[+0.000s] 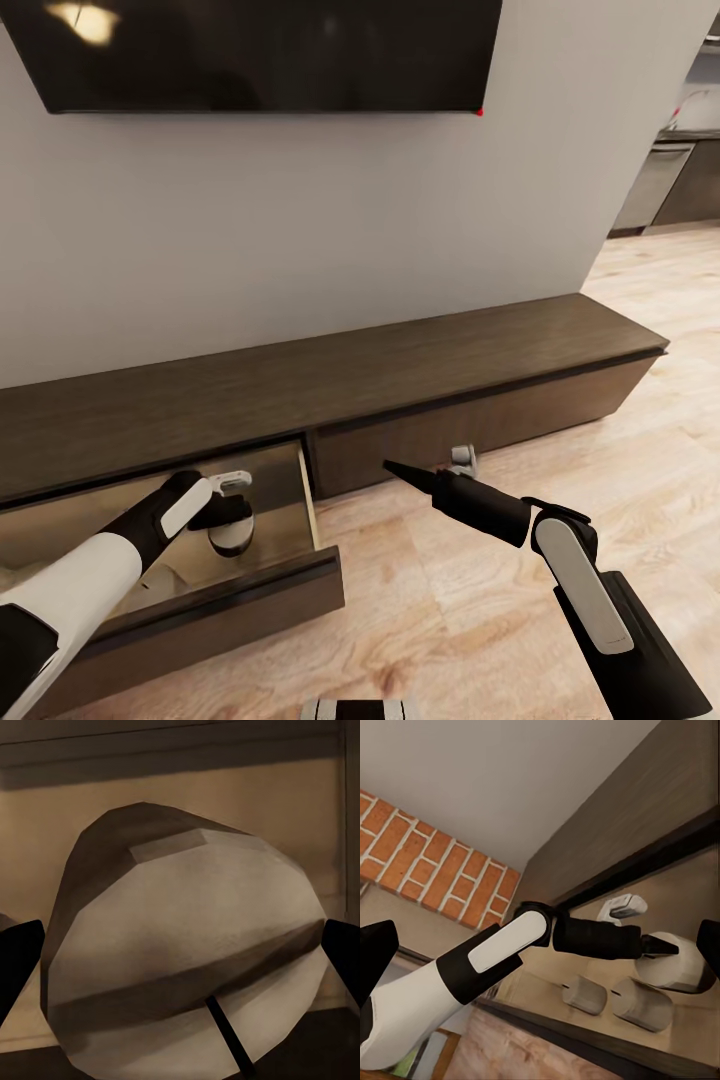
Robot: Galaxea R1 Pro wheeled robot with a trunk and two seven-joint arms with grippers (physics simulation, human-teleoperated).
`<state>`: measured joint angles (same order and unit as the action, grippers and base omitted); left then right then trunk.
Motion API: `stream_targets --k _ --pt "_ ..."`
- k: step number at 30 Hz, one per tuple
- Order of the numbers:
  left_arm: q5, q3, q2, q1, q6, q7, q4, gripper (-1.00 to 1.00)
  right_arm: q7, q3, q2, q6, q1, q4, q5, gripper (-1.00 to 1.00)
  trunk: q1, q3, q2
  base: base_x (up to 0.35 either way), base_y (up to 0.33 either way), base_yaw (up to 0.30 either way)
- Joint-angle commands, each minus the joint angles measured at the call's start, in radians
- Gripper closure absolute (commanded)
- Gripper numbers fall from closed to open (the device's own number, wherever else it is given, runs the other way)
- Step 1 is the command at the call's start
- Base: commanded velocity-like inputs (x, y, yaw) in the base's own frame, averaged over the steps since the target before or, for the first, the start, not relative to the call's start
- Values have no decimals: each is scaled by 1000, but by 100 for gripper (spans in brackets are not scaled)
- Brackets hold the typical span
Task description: Place each of the two pumpkins and all three candles from the living room inside a cabinet in the living room (use any cabinet), then make sure every cabinet is closed, and position the cauldron so it is next to a table in the living room.
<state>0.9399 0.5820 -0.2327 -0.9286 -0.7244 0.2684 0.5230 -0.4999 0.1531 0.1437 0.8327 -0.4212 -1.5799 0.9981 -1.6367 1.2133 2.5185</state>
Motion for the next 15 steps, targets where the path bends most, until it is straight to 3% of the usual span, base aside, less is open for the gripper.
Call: stream_targets --k 1,15 --pt "10 7 -1 -1 0 9 2 100 -2 0 0 3 -1 0 1 -100 0 5 1 0 0 0" --pt "10 7 -2 0 33 6 3 100 -2 0 0 3 -1 0 2 -100 -6 59 4 0 0 0"
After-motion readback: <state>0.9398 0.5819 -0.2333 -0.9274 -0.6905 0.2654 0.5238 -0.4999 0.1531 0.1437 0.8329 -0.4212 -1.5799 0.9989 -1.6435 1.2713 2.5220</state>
